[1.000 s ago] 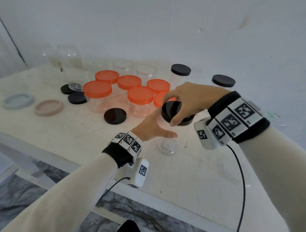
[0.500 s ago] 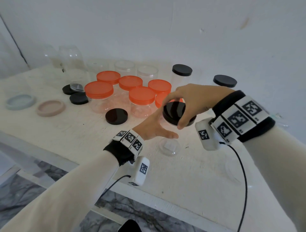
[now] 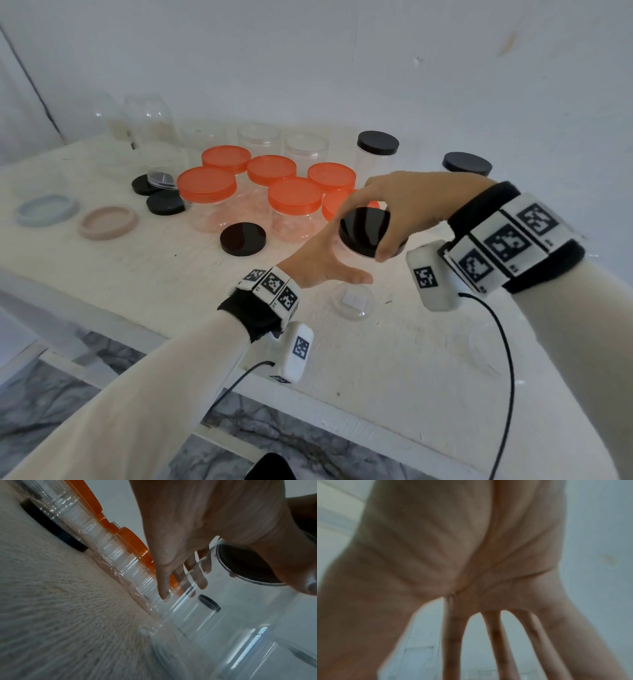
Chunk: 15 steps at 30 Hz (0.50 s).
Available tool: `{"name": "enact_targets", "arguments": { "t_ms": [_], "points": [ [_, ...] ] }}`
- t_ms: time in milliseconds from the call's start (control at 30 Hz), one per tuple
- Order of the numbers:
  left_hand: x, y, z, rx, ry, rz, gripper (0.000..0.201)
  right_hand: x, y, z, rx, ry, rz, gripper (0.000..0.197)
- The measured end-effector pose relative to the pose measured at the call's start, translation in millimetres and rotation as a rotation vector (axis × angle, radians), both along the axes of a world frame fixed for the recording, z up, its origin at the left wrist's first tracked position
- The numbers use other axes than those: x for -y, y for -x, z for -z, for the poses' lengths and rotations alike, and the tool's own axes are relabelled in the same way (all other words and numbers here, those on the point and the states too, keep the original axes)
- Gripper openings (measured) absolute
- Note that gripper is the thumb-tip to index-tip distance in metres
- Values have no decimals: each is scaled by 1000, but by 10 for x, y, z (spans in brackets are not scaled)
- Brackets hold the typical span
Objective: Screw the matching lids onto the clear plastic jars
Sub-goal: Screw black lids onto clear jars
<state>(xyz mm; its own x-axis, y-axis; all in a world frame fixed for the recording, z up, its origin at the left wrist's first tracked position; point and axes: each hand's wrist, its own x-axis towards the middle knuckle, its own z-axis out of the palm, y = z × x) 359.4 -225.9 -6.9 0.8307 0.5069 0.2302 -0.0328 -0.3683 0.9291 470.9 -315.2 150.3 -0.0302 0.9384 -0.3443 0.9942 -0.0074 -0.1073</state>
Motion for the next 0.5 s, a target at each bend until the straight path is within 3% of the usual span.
{"name": "enact_targets", "arguments": {
  "t_ms": [133, 267, 400, 500],
  "points": [
    [8, -13, 30, -3, 14, -29, 104, -26, 113, 98, 134, -144, 107, 51],
    [0, -8, 29, -10, 13, 1, 105, -44, 151, 146, 240, -188, 113, 61],
    [-17, 18, -16, -44, 2, 17, 97, 2, 78, -31, 88, 122, -11, 74],
    [-13, 7, -6, -29, -6, 15, 102, 8, 22, 9, 33, 24, 15, 69]
  ]
}}
